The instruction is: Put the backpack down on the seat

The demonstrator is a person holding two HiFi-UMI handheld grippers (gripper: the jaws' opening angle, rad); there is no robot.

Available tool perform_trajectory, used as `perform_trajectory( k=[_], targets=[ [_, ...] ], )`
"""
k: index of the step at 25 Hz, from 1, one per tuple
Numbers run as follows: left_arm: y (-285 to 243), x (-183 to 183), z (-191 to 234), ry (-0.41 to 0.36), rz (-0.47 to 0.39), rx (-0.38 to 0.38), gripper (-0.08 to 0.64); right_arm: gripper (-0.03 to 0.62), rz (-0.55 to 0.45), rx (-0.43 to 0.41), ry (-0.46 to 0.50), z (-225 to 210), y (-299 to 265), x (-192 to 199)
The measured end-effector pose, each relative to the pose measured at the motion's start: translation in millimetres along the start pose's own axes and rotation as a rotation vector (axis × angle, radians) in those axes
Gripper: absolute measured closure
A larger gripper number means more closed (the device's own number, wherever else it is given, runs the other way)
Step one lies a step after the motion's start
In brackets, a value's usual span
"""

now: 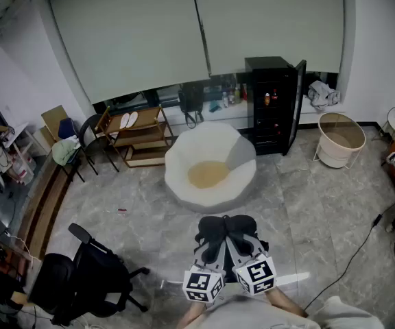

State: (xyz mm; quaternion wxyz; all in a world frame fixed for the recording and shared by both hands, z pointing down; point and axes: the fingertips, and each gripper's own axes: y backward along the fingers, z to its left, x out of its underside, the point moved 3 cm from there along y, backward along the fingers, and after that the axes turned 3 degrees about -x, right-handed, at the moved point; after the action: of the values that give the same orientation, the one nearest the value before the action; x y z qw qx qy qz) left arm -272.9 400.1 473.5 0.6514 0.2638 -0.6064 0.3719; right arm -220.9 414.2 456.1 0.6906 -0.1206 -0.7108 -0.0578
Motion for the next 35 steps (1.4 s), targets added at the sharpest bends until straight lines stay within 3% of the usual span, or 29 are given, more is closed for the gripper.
perform_trajectory(
  k=[15, 35],
  targets=[
    [-21.1, 13.1, -38.8, 0.025, 0.018, -0.044, 0.528, 0.558, 0.03, -0.048, -0.006, -35.2, 27.0, 12.2],
    [-84.5, 12.0, -27.5, 0.035, 0.019, -0.032, 0.528, 0.558, 0.026, -0.014, -0.008, -89.2, -6.2, 14.3]
  ],
)
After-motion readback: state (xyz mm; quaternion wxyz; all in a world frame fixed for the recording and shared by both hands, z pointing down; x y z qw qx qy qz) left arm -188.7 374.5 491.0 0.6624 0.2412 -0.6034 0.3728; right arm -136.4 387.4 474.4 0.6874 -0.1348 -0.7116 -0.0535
